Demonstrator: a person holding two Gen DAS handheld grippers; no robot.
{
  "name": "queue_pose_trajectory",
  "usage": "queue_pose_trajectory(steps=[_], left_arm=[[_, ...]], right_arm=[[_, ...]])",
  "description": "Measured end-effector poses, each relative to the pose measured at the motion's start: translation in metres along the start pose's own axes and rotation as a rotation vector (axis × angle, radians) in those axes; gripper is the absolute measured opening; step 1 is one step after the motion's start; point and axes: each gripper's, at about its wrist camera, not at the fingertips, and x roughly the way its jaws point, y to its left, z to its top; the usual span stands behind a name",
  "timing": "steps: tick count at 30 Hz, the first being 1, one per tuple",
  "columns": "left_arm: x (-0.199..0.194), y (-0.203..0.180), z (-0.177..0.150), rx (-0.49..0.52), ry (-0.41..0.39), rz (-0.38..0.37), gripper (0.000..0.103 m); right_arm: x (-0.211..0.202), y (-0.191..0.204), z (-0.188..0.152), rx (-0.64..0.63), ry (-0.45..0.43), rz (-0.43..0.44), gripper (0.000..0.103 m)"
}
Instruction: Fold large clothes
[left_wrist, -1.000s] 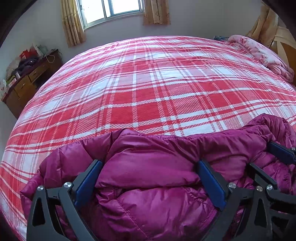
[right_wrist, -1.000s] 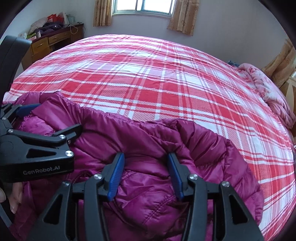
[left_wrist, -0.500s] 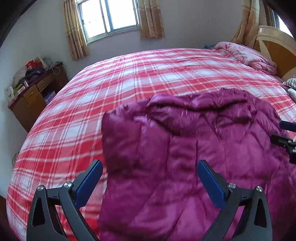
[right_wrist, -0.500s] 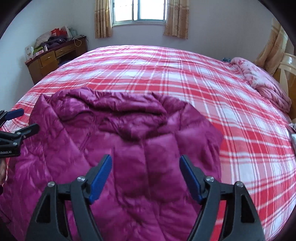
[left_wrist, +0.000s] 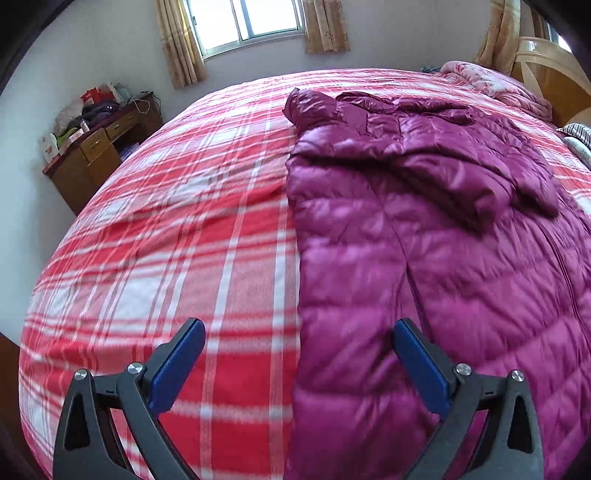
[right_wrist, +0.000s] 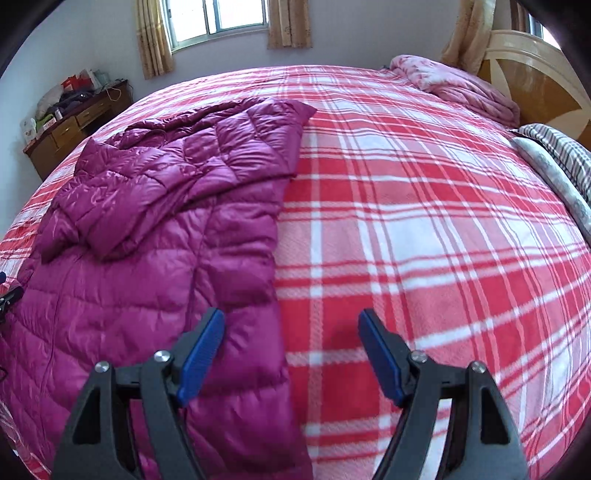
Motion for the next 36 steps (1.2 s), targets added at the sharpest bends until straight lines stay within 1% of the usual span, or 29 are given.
queue_pose_trajectory(steps=[3,6,14,16,19,21,22,23,24,25,26,28,29,31,33,36], left_arm=[[-0.009,0.004,-0.017,-0.036,0.006,-0.02,0.102],[-0.02,0.007,-0.034,-0.064,0.008,-0.043,0.102],[-0.047,0.008,-0.076,-0.066,-0.013,-0.061,0.102],[-0.052,0.006,-0.084,-0.057,-0.015,-0.064,0.102],[-0.057,0.004,-0.09,-0.054,-0.012,-0.069,0.102],[-0.058,0.003,-0.091,-0.058,-0.007,-0.077,0.101],[-0.058,0.002,-0.091,-0.053,-0.005,-0.085,0.1],[-0.059,0.0,-0.093,-0.047,-0.005,-0.093,0.091],[-0.062,-0.001,-0.094,-0.036,-0.011,-0.099,0.085],[-0.066,-0.004,-0.095,-0.023,-0.022,-0.117,0.068],[-0.069,-0.007,-0.095,-0.008,-0.028,-0.143,0.042],[-0.075,-0.013,-0.096,0.022,-0.031,-0.167,0.018],[-0.077,-0.015,-0.096,0.031,-0.034,-0.165,0.011],[-0.084,-0.014,-0.094,0.032,-0.047,-0.171,0.007],[-0.097,-0.008,-0.091,0.014,-0.078,-0.193,0.005],[-0.129,0.005,-0.083,-0.009,-0.164,-0.225,0.004]], right_arm=[[-0.012,-0.005,-0.02,0.023,0.004,0.002,0.077],[-0.024,-0.003,-0.039,0.037,0.006,0.023,0.077],[-0.048,0.002,-0.088,0.043,0.009,0.033,0.077],[-0.053,0.004,-0.097,0.05,0.001,0.04,0.076],[-0.058,0.004,-0.107,0.072,-0.008,0.068,0.064],[-0.06,0.006,-0.109,0.076,-0.012,0.086,0.045],[-0.061,0.008,-0.11,0.075,-0.013,0.102,0.039],[-0.062,0.009,-0.11,0.075,-0.013,0.126,0.026],[-0.063,0.01,-0.111,0.081,-0.016,0.147,0.019],[-0.064,0.012,-0.111,0.085,-0.02,0.154,0.017],[-0.066,0.013,-0.112,0.086,-0.027,0.16,0.014],[-0.072,0.017,-0.112,0.085,-0.045,0.174,0.011],[-0.077,0.018,-0.112,0.085,-0.058,0.18,0.01],[-0.089,0.019,-0.11,0.081,-0.086,0.188,0.009],[-0.104,0.02,-0.106,0.078,-0.12,0.203,0.008],[-0.134,0.021,-0.101,0.076,-0.177,0.247,0.007]])
